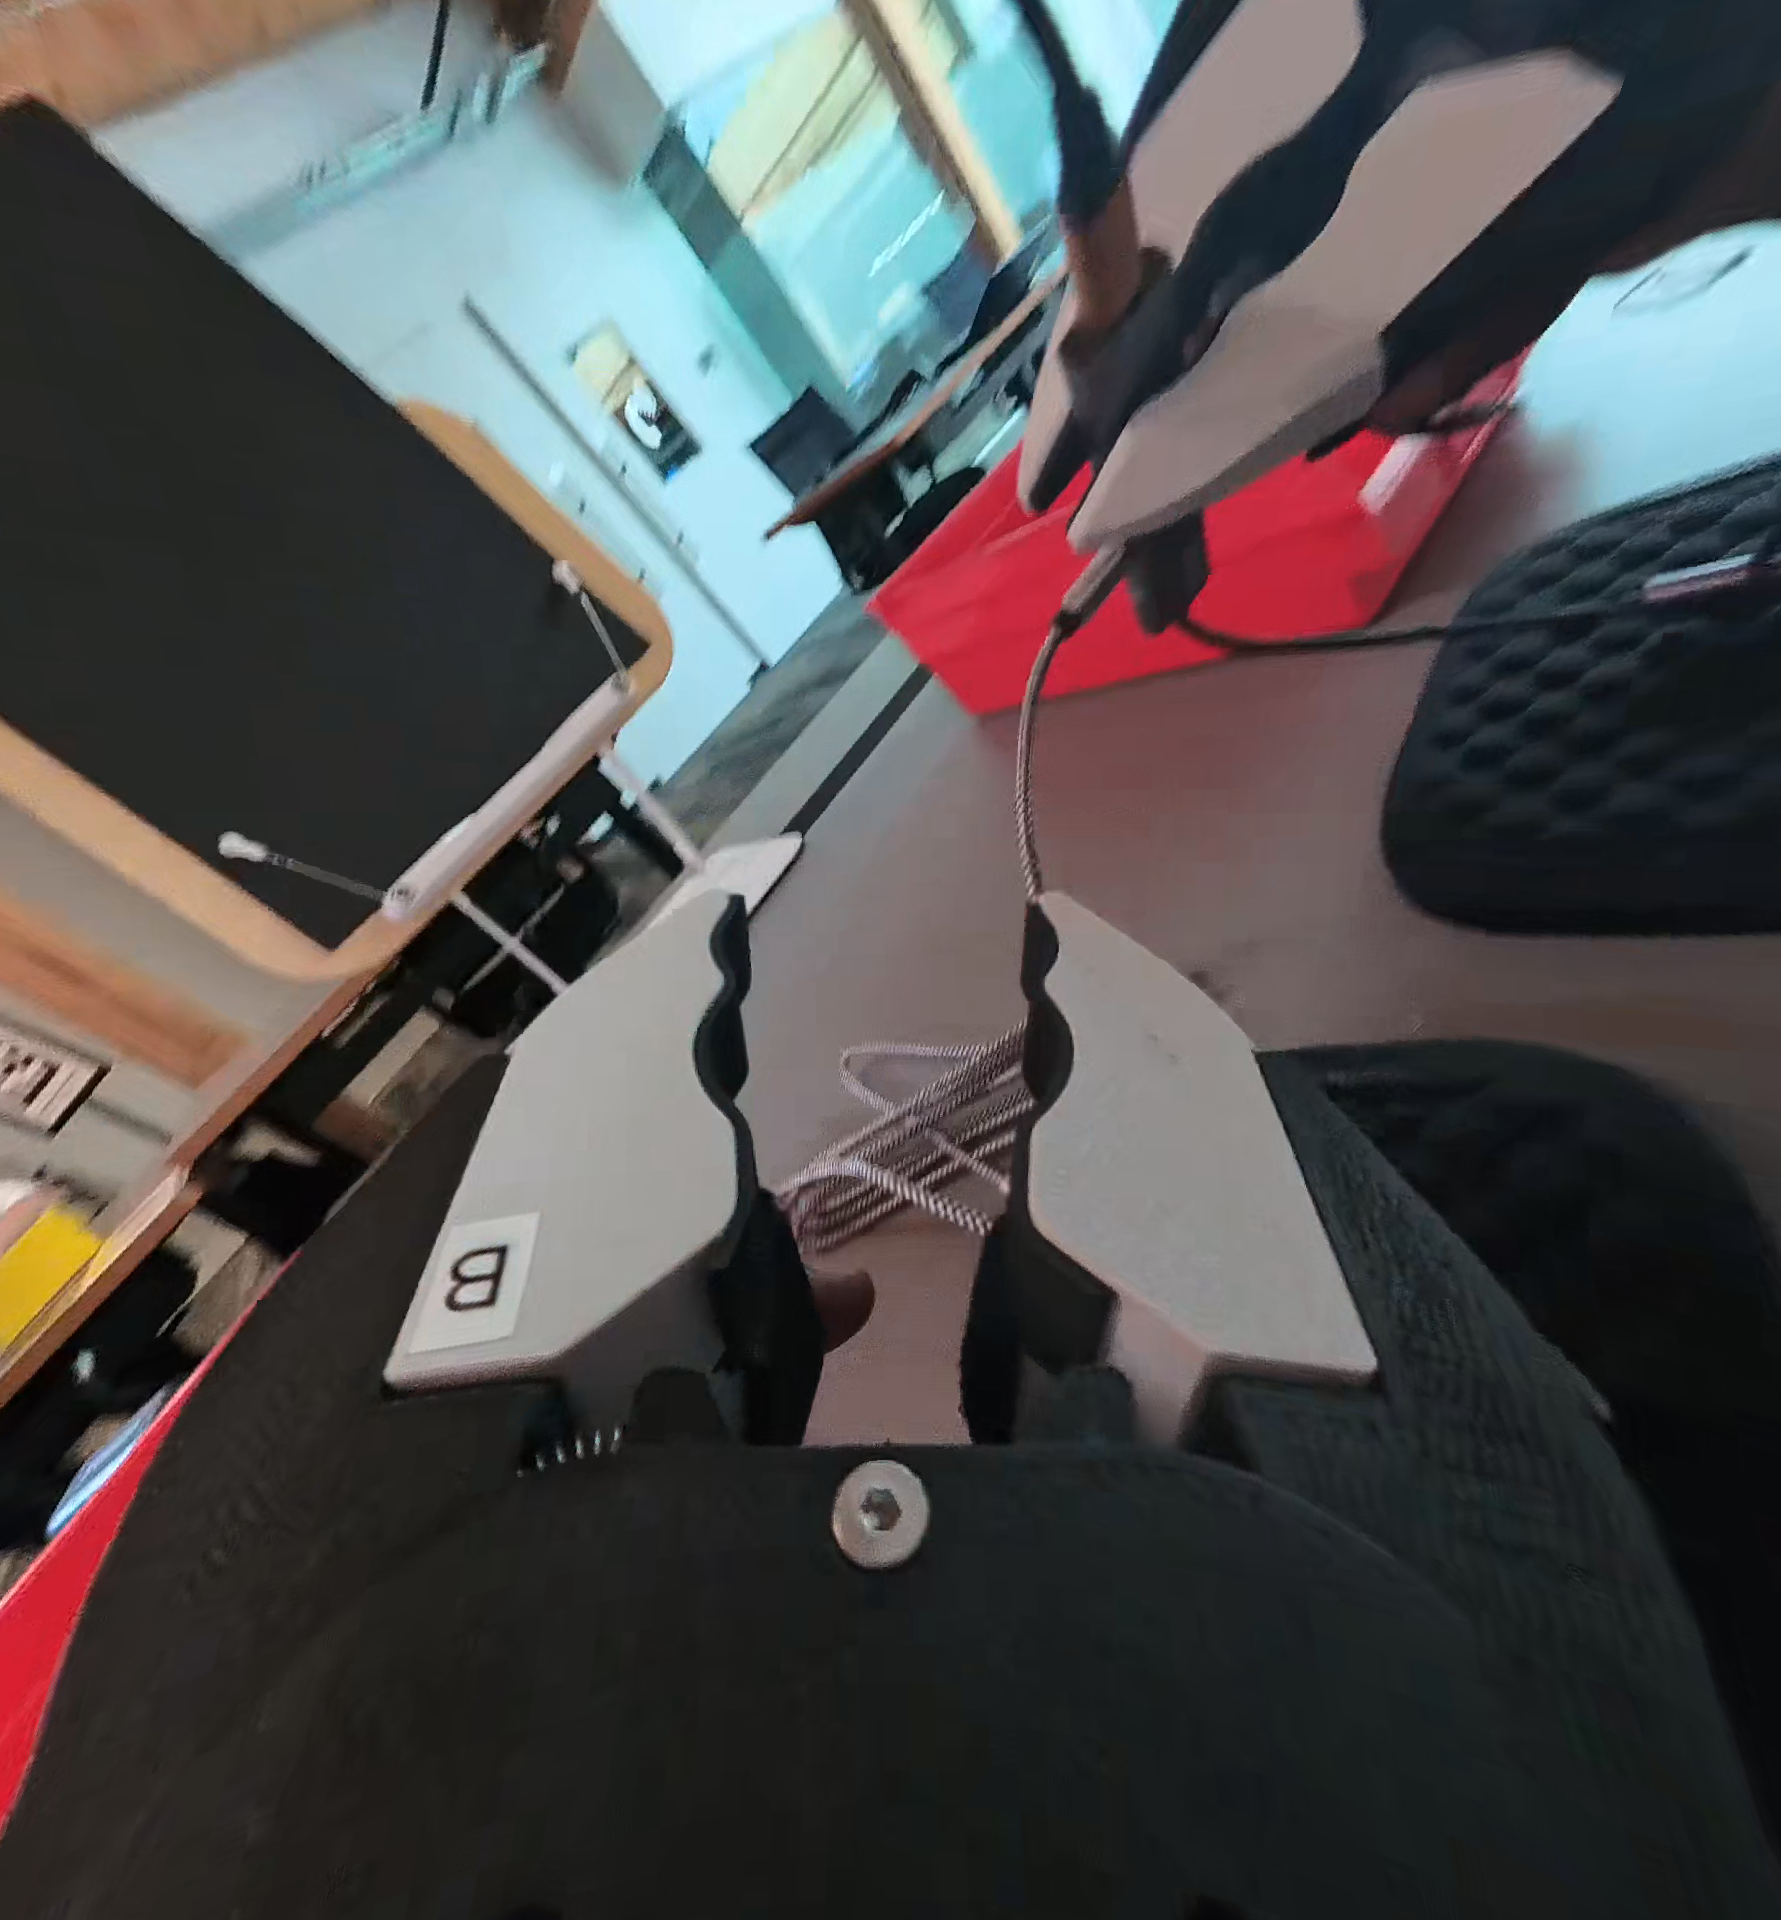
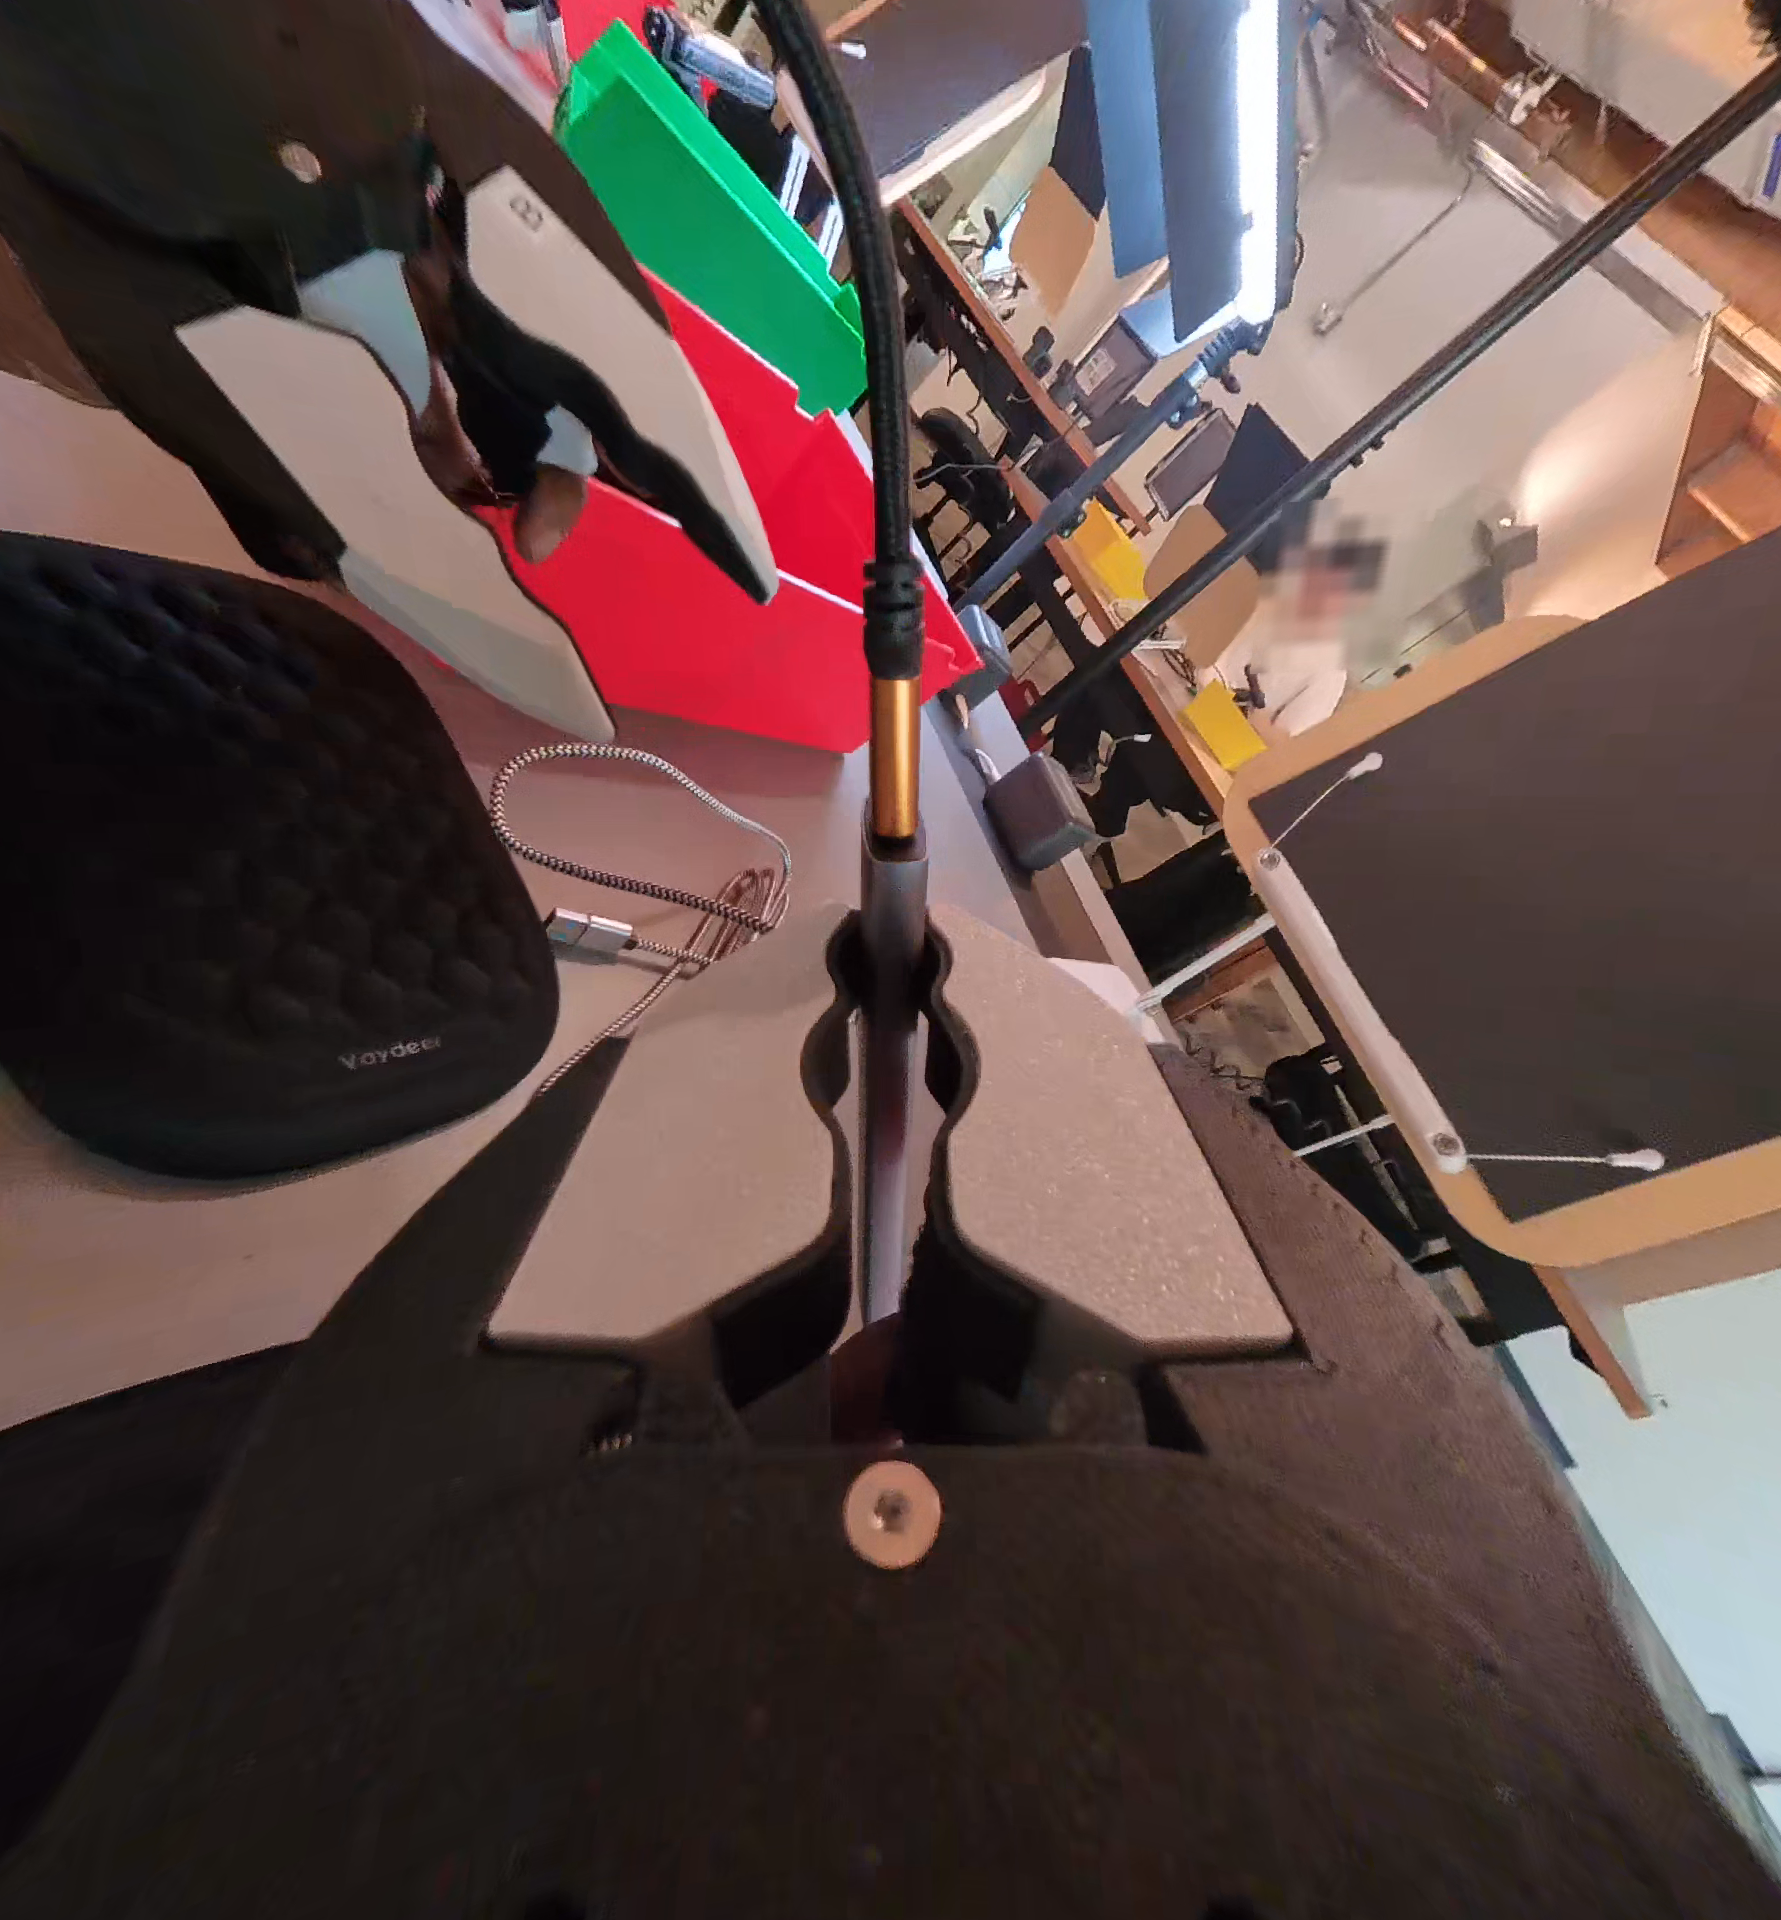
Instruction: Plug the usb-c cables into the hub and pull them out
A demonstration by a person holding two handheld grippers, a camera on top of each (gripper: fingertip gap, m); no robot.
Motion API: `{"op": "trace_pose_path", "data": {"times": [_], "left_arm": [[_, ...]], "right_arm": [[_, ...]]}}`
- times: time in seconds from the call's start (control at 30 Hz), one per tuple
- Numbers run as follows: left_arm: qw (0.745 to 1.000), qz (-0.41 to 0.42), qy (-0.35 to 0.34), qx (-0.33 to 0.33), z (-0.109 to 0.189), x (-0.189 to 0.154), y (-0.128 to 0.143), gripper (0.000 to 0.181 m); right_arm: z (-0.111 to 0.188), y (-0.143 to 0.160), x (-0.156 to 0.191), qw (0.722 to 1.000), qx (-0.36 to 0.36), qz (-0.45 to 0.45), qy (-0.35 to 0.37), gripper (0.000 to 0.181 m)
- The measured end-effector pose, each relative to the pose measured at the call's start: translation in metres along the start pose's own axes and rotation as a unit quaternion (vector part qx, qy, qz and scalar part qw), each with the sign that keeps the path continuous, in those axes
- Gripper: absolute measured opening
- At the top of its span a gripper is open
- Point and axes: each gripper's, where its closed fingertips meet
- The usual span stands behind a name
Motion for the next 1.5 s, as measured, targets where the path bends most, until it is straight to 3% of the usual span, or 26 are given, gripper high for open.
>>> {"op": "trace_pose_path", "data": {"times": [0.3,0.43,0.5,0.6,0.7,0.83,0.97,1.03,1.13,1.27,1.33,1.37,1.43,1.5], "left_arm": [[0.989,0.059,0.034,0.128,-0.005,-0.015,0.038,0.056],[0.975,-0.001,0.086,0.204,-0.014,-0.022,0.055,0.077],[0.953,-0.083,0.142,0.256,-0.018,-0.018,0.064,0.092],[0.913,-0.161,0.234,0.293,-0.030,-0.012,0.062,0.095],[0.876,-0.198,0.303,0.319,-0.045,0.000,0.054,0.095],[0.837,-0.181,0.396,0.333,-0.062,0.006,0.054,0.098],[0.796,-0.177,0.523,0.247,-0.080,-0.011,0.051,0.105],[0.759,-0.197,0.587,0.202,-0.084,-0.026,0.066,0.107],[0.716,-0.223,0.635,0.186,-0.092,-0.039,0.100,0.106],[0.668,-0.231,0.682,0.190,-0.090,-0.058,0.134,0.092],[0.649,-0.197,0.703,0.213,-0.082,-0.064,0.136,0.061],[0.637,-0.170,0.715,0.232,-0.073,-0.066,0.134,0.037],[0.665,-0.120,0.693,0.251,-0.072,-0.071,0.130,0.013],[0.696,-0.081,0.646,0.303,-0.071,-0.067,0.132,0.006]], "right_arm": [[0.021,0.022,-0.033,0.996,0.012,-0.077,0.054,0.009],[0.040,0.027,-0.049,0.990,-0.009,-0.112,0.085,0.009],[0.048,0.031,-0.052,0.988,-0.012,-0.127,0.085,0.009],[0.056,0.031,-0.050,0.987,-0.025,-0.135,0.085,0.008],[0.061,0.031,-0.046,0.985,-0.040,-0.147,0.084,0.008],[0.069,0.033,-0.047,0.980,-0.059,-0.170,0.090,0.009],[0.071,0.032,-0.042,0.979,-0.071,-0.170,0.083,0.009],[0.072,0.031,-0.040,0.979,-0.076,-0.172,0.082,0.009],[0.076,0.028,-0.041,0.974,-0.092,-0.187,0.087,0.009],[0.080,0.029,-0.040,0.971,-0.098,-0.199,0.090,0.008],[0.081,0.031,-0.041,0.970,-0.095,-0.201,0.094,0.009],[0.081,0.032,-0.042,0.969,-0.095,-0.204,0.097,0.009],[0.082,0.033,-0.045,0.966,-0.097,-0.215,0.109,0.009],[0.083,0.035,-0.048,0.959,-0.101,-0.232,0.125,0.009]]}}
Point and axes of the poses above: each gripper's, where its closed fingertips meet, z back along the fingers, y out of its underside, x = y × z across the jaws, and after that the axes turned 13 degrees about -x, right-handed
